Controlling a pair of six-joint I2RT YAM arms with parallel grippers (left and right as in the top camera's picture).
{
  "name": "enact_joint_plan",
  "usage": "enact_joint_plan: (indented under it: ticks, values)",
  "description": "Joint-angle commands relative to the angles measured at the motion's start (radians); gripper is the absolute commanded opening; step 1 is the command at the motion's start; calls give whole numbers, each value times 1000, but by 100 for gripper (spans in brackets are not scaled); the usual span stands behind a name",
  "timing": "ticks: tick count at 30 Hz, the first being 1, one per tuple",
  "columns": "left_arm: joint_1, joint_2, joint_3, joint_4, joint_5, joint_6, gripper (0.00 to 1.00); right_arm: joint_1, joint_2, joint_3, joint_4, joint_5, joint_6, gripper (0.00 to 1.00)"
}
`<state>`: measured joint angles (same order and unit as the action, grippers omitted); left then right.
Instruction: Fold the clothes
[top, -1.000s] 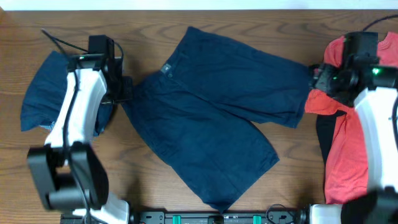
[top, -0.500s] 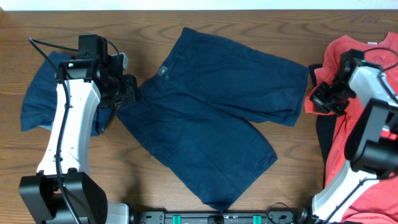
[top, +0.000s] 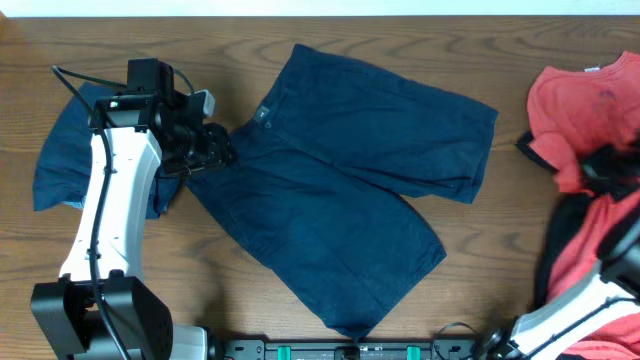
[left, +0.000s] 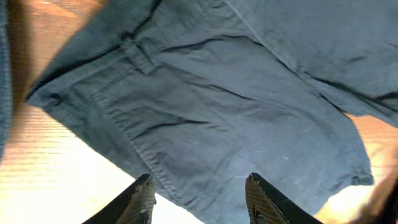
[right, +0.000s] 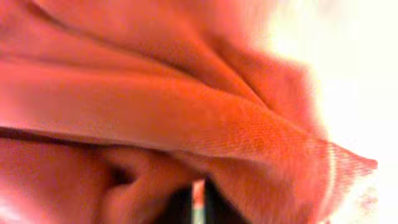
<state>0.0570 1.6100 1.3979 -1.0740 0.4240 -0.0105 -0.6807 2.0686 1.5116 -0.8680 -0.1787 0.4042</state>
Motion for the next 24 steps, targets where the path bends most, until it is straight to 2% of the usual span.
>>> enact_joint_plan:
  ticks: [1, 4, 9, 12, 16, 17, 19, 21, 24]
  values:
    - [3, -19, 1, -6, 48, 18, 49, -38, -100, 41, 43, -447, -216, 28]
    - [2, -19, 5, -3, 52, 45, 48, -30, -151, 42, 65, -598, -272, 40]
    - [2, -47, 23, -3, 97, 93, 48, 78, -177, 40, 19, -572, -317, 52]
    - [2, -106, 24, -3, 96, 109, 47, 185, -173, 27, -41, -422, -301, 58]
    - [3, -208, 24, -3, 96, 111, 49, 333, -152, -2, -72, -140, -199, 68]
    - [3, -236, 24, -5, 97, 111, 53, 369, -145, -14, -61, -79, -179, 70]
    - [3, -286, 24, -10, 97, 111, 69, 423, -132, -35, -26, 19, -141, 71]
    - [3, -328, 24, -18, 97, 111, 80, 465, -114, -52, 23, 90, -111, 71]
    - [3, -377, 24, -18, 96, 111, 80, 504, -69, -61, 124, 130, -101, 69]
